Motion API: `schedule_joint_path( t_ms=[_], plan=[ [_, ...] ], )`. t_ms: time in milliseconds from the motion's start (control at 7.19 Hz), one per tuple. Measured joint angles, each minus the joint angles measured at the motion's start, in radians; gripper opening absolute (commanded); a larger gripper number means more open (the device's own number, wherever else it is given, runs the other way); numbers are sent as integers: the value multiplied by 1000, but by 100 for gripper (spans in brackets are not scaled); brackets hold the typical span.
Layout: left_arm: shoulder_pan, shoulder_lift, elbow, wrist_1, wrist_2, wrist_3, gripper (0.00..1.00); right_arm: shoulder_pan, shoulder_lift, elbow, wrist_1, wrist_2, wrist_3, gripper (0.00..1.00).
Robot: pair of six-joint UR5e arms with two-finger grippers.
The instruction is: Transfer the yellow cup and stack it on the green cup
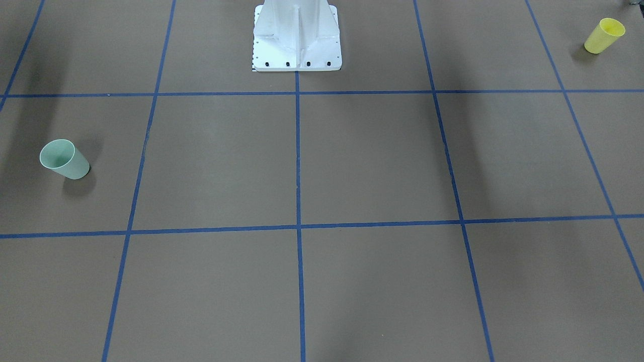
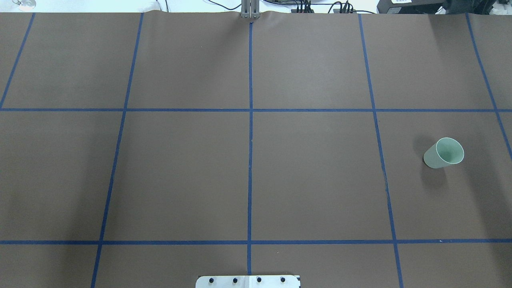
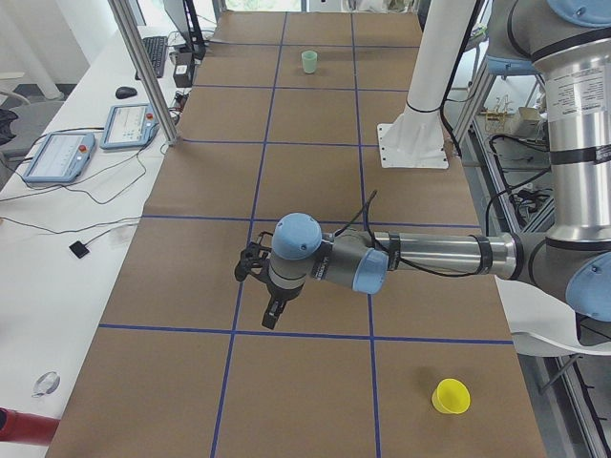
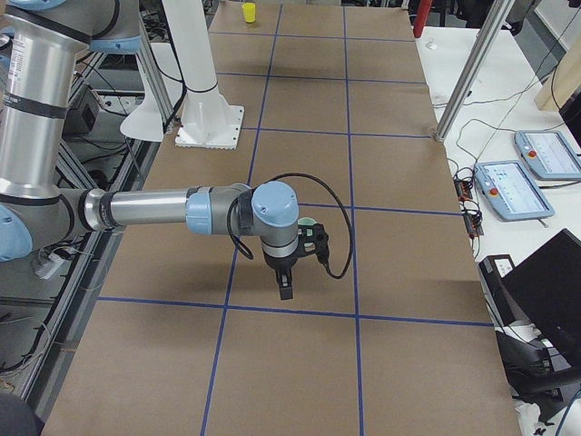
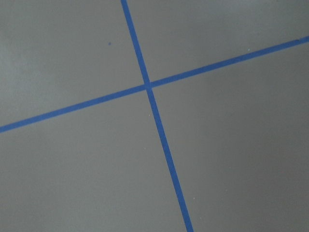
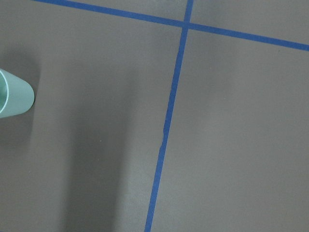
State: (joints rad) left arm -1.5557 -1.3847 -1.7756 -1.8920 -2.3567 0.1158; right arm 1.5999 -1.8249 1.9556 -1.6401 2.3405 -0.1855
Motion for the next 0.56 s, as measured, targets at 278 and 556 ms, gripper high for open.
schedule_joint_path(
  t_ms=[278,556],
  plan=[
    [-1,-10,-2,-89,-2,-4,100,0,49,-1,6,1,2,100],
    [-1,-25,-8,-114,-6,-81,100,0,56,-10,43,-1,5,100]
  ],
)
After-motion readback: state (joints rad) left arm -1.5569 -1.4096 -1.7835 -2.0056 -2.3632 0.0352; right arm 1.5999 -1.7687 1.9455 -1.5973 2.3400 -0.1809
